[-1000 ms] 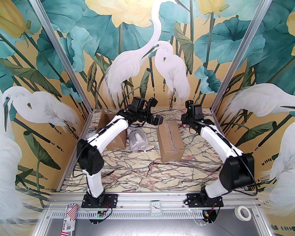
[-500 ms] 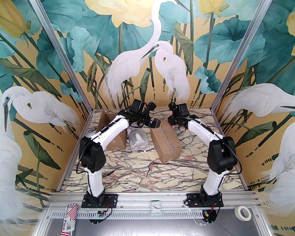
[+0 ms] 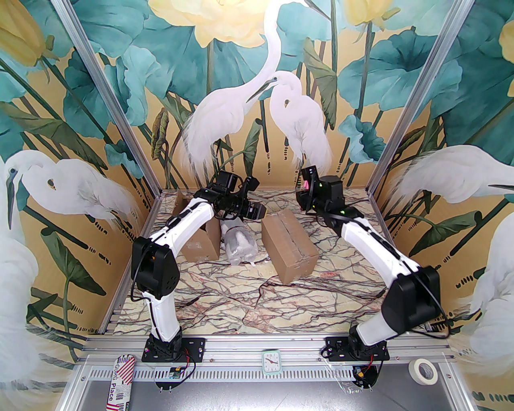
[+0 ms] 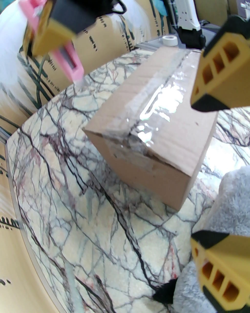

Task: Unpack the express box

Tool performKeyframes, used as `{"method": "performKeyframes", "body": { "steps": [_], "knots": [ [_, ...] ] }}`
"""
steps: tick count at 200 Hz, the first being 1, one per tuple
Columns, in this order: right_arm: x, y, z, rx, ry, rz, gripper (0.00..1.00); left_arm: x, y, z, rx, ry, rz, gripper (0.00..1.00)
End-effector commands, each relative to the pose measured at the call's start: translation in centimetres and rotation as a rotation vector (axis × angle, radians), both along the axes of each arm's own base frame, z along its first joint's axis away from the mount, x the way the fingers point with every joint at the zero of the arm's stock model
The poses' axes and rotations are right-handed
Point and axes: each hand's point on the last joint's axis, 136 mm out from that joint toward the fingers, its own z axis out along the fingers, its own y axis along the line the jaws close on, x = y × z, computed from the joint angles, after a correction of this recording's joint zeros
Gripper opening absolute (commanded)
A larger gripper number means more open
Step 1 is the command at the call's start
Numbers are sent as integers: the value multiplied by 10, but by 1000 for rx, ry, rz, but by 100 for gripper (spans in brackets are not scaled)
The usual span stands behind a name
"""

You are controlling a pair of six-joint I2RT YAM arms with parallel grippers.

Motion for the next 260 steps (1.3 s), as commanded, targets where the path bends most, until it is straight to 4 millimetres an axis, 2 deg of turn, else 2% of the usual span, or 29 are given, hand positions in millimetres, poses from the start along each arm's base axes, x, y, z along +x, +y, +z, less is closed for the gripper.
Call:
{"method": "performKeyframes", "body": {
  "steps": [1, 46, 79, 144, 260],
  "knots": [
    [-5, 31, 7, 46, -93, 68, 0, -9, -19, -9, -66, 75, -85, 78],
    [-4, 66, -13, 47, -128, 96, 0, -3, -30, -28, -104, 144, -96, 71],
    [-3, 79, -19, 52, -145, 96, 0, -2, -29, -44, -92, 175, -87, 63],
    [-1, 77, -25, 10, -163, 57, 0, 0, -25, -59, -99, 210, -72, 53],
    [-4, 77, -54, -48, -109, 53, 0, -1, -23, -76, -97, 261, -57, 40]
  ]
}}
